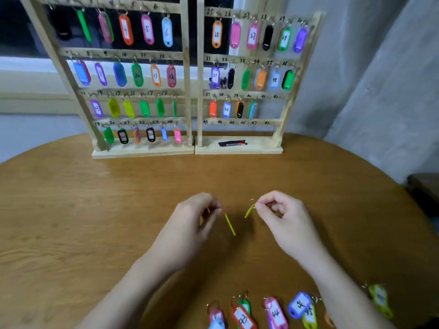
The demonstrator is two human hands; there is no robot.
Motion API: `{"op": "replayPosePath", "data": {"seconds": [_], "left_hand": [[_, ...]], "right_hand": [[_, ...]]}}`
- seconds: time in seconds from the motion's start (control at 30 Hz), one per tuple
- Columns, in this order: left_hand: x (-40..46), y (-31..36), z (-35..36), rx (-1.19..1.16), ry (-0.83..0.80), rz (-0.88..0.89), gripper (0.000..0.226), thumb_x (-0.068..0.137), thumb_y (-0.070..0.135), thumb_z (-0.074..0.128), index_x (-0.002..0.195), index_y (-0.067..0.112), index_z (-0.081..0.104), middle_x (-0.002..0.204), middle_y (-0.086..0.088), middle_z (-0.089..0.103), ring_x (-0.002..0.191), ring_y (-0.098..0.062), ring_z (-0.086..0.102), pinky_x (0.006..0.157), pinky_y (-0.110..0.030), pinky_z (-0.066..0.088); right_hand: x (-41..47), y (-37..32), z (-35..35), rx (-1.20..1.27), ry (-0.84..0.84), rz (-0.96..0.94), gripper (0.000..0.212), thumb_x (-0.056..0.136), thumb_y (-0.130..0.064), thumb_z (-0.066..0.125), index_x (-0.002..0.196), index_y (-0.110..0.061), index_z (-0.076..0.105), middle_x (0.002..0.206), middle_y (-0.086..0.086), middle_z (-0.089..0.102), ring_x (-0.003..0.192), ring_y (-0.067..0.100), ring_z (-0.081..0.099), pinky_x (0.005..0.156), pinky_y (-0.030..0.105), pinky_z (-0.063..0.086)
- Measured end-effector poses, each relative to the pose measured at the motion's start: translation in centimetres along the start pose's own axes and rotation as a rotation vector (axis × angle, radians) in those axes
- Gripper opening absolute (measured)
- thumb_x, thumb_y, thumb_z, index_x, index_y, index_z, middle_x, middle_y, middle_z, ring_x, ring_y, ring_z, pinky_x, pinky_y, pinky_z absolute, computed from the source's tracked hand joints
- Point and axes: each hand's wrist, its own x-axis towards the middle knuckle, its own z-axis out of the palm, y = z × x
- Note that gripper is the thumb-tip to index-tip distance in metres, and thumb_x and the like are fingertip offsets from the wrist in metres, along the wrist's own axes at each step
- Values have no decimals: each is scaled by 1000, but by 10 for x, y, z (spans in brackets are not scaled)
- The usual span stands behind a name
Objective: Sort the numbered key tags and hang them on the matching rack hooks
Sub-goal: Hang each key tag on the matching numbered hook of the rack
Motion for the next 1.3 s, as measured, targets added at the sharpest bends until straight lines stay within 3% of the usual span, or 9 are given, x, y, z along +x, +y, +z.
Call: {"op": "replayPosePath", "data": {"seconds": [0.17, 0.33, 0.47, 0.67, 0.8, 0.9, 0.97, 1.07, 1.3], "left_hand": [[71, 7, -5, 75, 80, 57, 6, 96, 17, 64, 95, 19, 70, 88, 10, 66, 79, -5, 56, 71, -12, 40], [140, 17, -3, -41, 140, 5, 9, 94, 15, 68, 88, 20, 73, 84, 12, 71, 79, -7, 65, 75, -26, 51], [187, 23, 6, -142, 182, -67, 12, 93, 16, 69, 83, 22, 72, 78, 8, 73, 77, -4, 67, 70, -22, 50], [248, 32, 24, -129, 228, -85, 10, 91, 16, 70, 82, 14, 73, 75, 0, 73, 71, -20, 69, 67, -33, 55], [283, 34, 34, -132, 235, -102, 15, 90, 15, 68, 78, 12, 74, 69, -2, 73, 67, -21, 69, 67, -36, 57], [306, 30, 40, -110, 209, -136, 27, 93, 20, 60, 71, 6, 68, 66, -12, 70, 62, -33, 69, 60, -44, 57], [316, 28, 41, -66, 183, -147, 31, 96, 19, 57, 71, 2, 64, 67, -14, 70, 60, -33, 69, 55, -40, 56], [325, 26, 42, 14, 176, -138, 36, 98, 18, 55, 65, 6, 60, 64, -13, 68, 55, -30, 69, 52, -34, 53], [338, 24, 45, 163, 179, -139, 37, 94, 23, 59, 58, 15, 61, 64, -8, 68, 65, -34, 64, 61, -40, 56]], "right_hand": [[42, 5, -11, 189, 103, 71, 10, 95, -17, 68, 88, -21, 73, 88, -6, 76, 87, 11, 69, 83, 35, 55], [94, 6, -12, 428, 216, 179, 9, 99, -15, 63, 92, -13, 69, 93, 6, 75, 83, 19, 68, 84, 40, 55], [136, -2, -17, 550, 244, 169, 13, 102, -10, 58, 90, -13, 64, 87, 9, 70, 80, 19, 64, 73, 28, 50], [197, -17, -33, 465, 278, 108, 13, 101, -6, 54, 90, -11, 59, 77, 3, 62, 68, 14, 62, 67, 22, 47], [232, -14, -43, 356, 264, 95, 19, 101, -11, 56, 85, -20, 60, 80, -1, 66, 77, 16, 63, 70, 27, 46], [248, -12, -46, 313, 249, 89, 19, 102, -15, 56, 84, -21, 61, 89, 4, 69, 80, 17, 62, 74, 30, 48], [257, -9, -48, 307, 253, 85, 19, 101, -16, 57, 84, -20, 62, 90, 7, 70, 82, 22, 63, 80, 38, 51], [266, -3, -49, 295, 237, 96, 17, 102, -18, 57, 87, -20, 63, 92, 6, 71, 86, 23, 65, 82, 39, 52], [278, 2, -49, 311, 219, 107, 12, 103, -18, 57, 95, -17, 66, 100, 8, 73, 87, 21, 66, 73, 29, 51]]}}
